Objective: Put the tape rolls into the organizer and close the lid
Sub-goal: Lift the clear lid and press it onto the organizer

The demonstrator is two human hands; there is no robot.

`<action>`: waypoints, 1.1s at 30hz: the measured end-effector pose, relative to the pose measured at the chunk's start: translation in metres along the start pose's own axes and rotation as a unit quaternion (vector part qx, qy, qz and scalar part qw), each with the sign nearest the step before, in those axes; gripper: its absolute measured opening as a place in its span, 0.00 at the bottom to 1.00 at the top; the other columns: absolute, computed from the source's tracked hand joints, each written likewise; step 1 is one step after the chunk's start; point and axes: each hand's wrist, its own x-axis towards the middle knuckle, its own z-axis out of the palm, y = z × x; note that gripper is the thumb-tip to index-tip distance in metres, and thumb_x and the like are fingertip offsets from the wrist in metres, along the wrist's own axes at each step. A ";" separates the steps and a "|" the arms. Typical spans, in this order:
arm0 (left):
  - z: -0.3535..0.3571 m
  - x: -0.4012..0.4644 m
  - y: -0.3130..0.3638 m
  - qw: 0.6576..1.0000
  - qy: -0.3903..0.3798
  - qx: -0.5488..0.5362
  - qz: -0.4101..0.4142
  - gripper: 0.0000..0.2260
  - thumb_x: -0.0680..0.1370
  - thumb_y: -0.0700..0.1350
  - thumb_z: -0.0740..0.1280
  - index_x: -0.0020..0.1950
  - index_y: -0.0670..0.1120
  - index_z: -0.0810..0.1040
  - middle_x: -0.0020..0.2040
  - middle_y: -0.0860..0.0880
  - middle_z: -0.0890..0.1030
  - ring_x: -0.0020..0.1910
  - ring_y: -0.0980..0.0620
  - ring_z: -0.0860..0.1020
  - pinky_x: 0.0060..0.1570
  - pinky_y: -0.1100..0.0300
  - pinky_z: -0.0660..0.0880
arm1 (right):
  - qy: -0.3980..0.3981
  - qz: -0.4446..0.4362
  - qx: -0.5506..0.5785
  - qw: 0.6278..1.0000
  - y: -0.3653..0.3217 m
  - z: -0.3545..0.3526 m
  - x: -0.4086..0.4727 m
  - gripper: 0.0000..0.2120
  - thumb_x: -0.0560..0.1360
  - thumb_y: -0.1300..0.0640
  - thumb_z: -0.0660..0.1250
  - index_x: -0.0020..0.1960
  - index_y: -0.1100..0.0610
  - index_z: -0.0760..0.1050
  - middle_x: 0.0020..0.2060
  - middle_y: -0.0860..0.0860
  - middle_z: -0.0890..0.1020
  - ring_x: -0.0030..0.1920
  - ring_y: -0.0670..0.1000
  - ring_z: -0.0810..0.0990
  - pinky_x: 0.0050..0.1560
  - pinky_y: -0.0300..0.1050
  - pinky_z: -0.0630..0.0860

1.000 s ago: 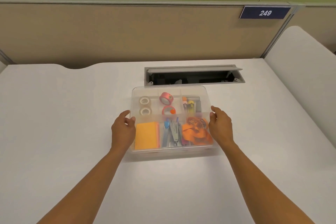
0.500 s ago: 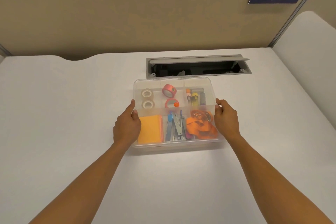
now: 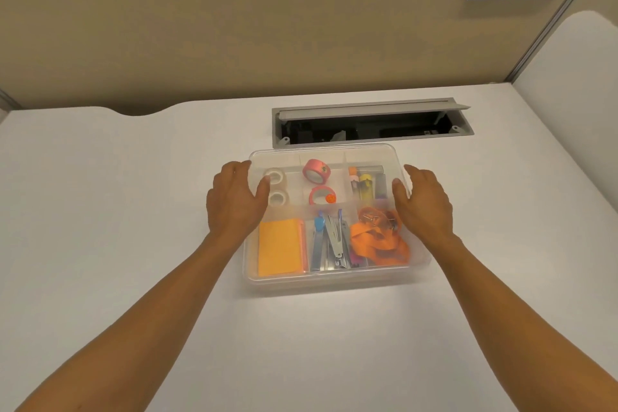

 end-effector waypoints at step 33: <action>0.006 0.004 0.011 0.996 -0.081 0.013 0.047 0.40 0.74 0.70 0.47 0.79 0.49 0.46 0.81 0.47 0.45 0.79 0.47 0.45 0.76 0.45 0.49 | -0.021 -0.064 0.066 0.996 -0.021 -0.015 0.009 0.32 0.75 0.33 0.51 0.74 0.49 0.60 0.75 0.50 0.61 0.74 0.53 0.60 0.70 0.54 0.59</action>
